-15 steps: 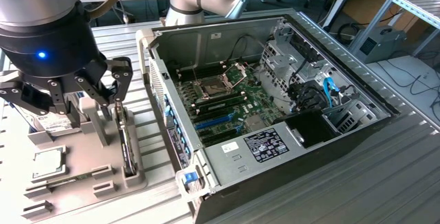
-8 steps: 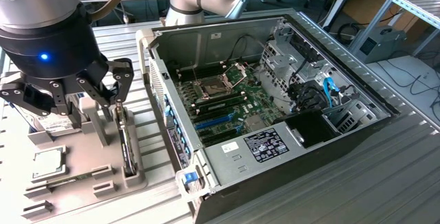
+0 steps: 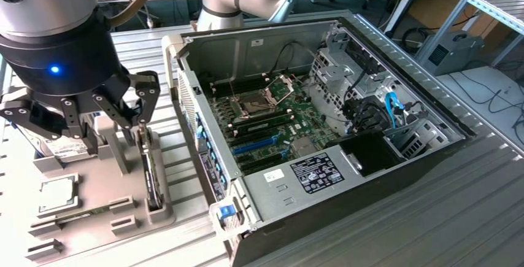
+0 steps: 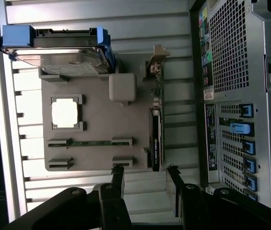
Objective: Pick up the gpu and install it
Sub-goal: 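Pick up the gpu and move the gpu toward the slot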
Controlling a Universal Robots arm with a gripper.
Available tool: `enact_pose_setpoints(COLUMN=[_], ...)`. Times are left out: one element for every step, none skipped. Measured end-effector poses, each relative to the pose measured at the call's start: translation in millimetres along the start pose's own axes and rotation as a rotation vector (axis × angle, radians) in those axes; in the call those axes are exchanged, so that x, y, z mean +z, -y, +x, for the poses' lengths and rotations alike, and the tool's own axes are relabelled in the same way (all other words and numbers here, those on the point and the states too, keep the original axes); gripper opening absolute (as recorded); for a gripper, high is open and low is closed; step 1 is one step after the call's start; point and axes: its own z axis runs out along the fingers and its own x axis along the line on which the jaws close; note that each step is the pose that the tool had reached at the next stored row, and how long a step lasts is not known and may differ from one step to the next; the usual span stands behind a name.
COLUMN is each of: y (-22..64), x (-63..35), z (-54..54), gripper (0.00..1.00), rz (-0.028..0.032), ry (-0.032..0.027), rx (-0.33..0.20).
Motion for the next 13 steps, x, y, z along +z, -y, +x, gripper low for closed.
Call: enact_pose_setpoints(y=[0.0, 0.0, 0.0, 0.0, 0.0, 0.0, 0.0, 0.0, 0.1, 0.1, 0.1, 0.1, 0.1], x=[0.5, 0.8, 1.1, 1.4, 1.6, 2.0, 2.3, 2.7, 3.2, 3.6, 3.9, 4.2, 4.5], z=[0.0, -0.1, -0.1, -0.1, -0.1, -0.1, -0.1, -0.2, -0.2, -0.2, -0.2, -0.2, -0.2], gripper=[0.48, 0.48, 0.48, 0.48, 0.48, 0.48, 0.48, 0.48, 0.48, 0.48, 0.48, 0.48, 0.48], rz=[0.0006, 0.0009, 0.0011, 0.0012, 0.0013, 0.0013, 0.0014, 0.0015, 0.0017, 0.0019, 0.0020, 0.0021, 0.0022], ry=[0.0001, 0.0001, 0.0001, 0.0001, 0.0001, 0.0001, 0.0002, 0.0002, 0.0002, 0.0002, 0.0002, 0.0002, 0.0002], rx=[0.000, 0.000, 0.000, 0.000, 0.000, 0.000, 0.000, 0.000, 0.000, 0.000, 0.000, 0.000, 0.000])
